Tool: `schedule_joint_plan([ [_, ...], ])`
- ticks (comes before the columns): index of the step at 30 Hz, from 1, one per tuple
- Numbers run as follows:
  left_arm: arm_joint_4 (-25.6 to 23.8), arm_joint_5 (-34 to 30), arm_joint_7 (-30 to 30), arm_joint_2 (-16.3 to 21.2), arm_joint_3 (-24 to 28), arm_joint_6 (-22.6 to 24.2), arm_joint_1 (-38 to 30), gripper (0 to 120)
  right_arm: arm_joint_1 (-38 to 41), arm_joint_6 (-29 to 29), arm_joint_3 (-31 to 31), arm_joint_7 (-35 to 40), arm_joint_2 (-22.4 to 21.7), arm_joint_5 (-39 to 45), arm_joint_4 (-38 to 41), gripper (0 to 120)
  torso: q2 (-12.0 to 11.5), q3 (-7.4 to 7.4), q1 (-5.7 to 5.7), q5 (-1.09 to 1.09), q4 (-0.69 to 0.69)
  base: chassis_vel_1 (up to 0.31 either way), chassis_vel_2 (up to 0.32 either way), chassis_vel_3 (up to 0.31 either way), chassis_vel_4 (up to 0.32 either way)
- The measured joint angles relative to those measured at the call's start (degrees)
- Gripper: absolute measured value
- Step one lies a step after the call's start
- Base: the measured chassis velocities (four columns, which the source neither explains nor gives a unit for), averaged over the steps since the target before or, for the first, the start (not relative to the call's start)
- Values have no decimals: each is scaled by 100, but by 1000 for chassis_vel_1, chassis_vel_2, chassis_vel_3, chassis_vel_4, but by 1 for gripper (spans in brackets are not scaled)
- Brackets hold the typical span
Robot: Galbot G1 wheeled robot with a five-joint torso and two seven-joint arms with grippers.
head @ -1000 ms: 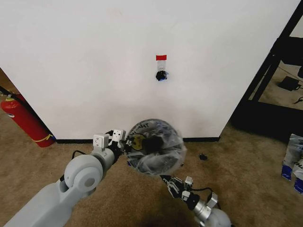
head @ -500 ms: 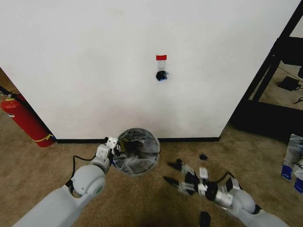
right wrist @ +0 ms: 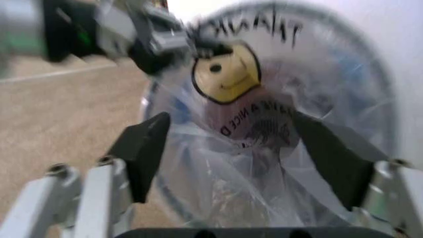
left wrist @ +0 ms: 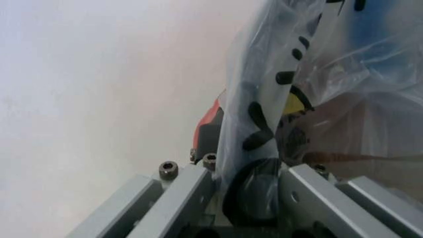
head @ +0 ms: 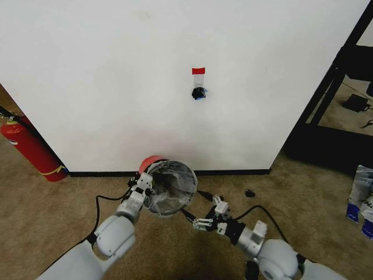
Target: Pick up the garbage bag from the wall and place it over the trash bin.
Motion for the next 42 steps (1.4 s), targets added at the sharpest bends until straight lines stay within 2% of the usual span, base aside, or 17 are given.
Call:
schedule_joint_plan([
  [5,-282,165,26,7,-16,-18,201,0,290,-70,-231,198,191,-334,-357,50,0,0,0,0,0,0,0,0,0],
  [11,-361,393,88,37,-32,-144,203,0,397,-84,-265,-323,183,-442,-629,27,0,0,0,-1,-1,0,0,0,0],
  [13,-394,415,98,41,-30,-153,202,0,415,-48,-263,-474,190,-418,-696,24,0,0,0,-1,-1,0,0,0,0],
  [16,-562,438,147,48,-4,-153,212,0,479,292,-259,-975,265,-151,-938,11,0,0,0,1,0,0,0,0,0],
  [19,-680,517,232,60,8,-148,216,0,503,447,-253,-1069,294,5,-995,0,0,0,0,0,-1,0,0,0,0],
  [29,-632,651,279,80,19,-210,243,0,543,519,-189,-1114,297,85,-992,0,0,0,0,0,0,0,0,0,0],
  [42,-731,1224,470,96,77,-393,261,0,964,339,-394,-1102,348,141,-1304,0,0,0,0,0,0,0,0,0,0],
])
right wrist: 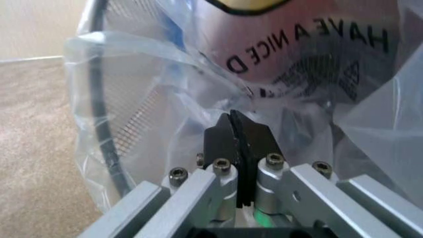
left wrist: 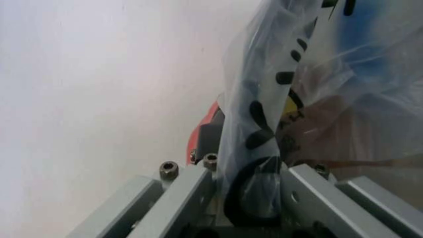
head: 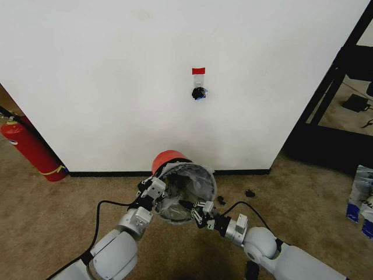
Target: Pick up the garbage bag from the wall and place it over the trash bin.
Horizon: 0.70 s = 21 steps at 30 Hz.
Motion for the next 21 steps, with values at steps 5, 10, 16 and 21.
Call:
schedule_joint_plan([
  [5,-15,166,63,-7,86,-56,-17,0,245,-10,-149,83,85,180,-119,0,0,0,0,0,0,0,0,0,0],
  [10,-66,181,111,-14,159,-56,-10,0,467,72,-351,133,309,217,-329,0,0,0,0,2,0,0,0,0,0],
  [16,-98,135,125,9,176,-21,-20,0,552,60,-485,291,413,229,-395,0,0,0,0,0,0,0,0,0,0],
  [21,21,310,144,-9,257,-83,-85,0,660,-50,-674,642,439,219,-350,0,0,0,0,0,0,0,0,0,0],
])
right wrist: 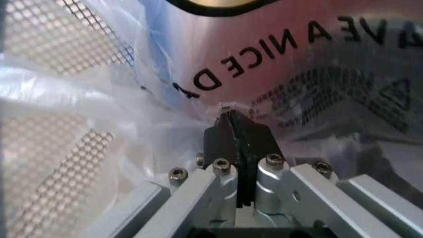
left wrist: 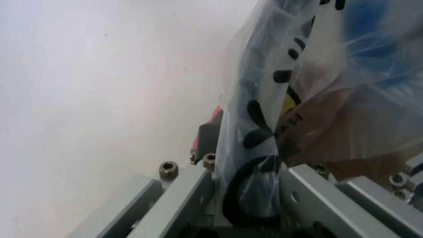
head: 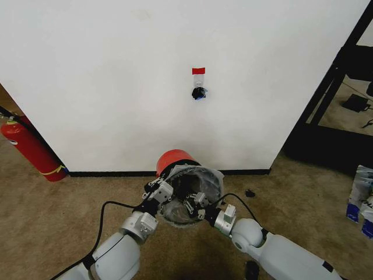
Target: Pick up the garbage bag from the wall and place it over the trash bin.
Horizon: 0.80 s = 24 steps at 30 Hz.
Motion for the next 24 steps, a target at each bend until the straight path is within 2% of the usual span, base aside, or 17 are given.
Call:
schedule_joint_plan([
  [5,421,458,-16,-71,167,-238,-151,0,151,-256,-339,664,-47,15,182,0,0,0,0,0,0,0,0,0,0],
  [9,726,949,-18,-121,245,-483,-258,0,553,-891,-891,1768,-171,471,570,0,0,0,0,0,0,0,0,0,0],
  [15,797,1152,-20,-187,284,-594,-328,0,1008,-1452,-1273,2464,-142,1073,749,0,0,0,0,-1,0,0,0,0,0],
  [24,628,1220,-10,-184,314,-610,-327,0,1318,-2210,-1517,3200,37,1731,791,0,0,0,0,-1,0,0,0,0,0],
])
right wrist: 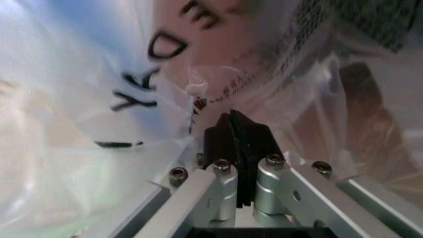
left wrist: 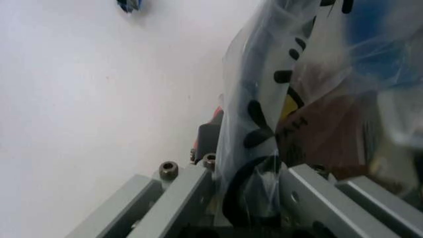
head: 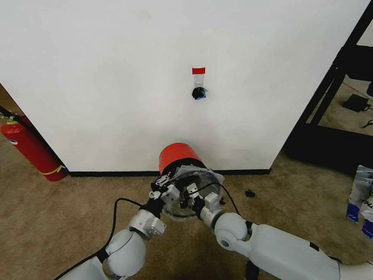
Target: Pick up the garbage bag from the wall and place it over the trash bin.
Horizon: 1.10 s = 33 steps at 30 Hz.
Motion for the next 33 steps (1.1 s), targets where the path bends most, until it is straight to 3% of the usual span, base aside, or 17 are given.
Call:
schedule_joint_plan([
  [5,-118,15,30,-4,22,7,29,0,142,-57,-118,144,123,44,-72,0,0,0,0,0,0,0,0,0,0],
  [22,-482,270,163,35,-31,-55,402,0,273,756,-97,343,675,-399,-774,0,0,-1,0,0,0,0,0,0,0],
  [28,-347,210,164,51,-79,-59,383,0,198,1047,-44,190,647,-543,-774,0,0,-1,0,1,1,0,0,0,0],
  [33,-65,-241,153,90,-184,74,208,0,45,1169,13,-362,289,-586,-400,0,0,-1,0,1,0,0,0,0,0],
])
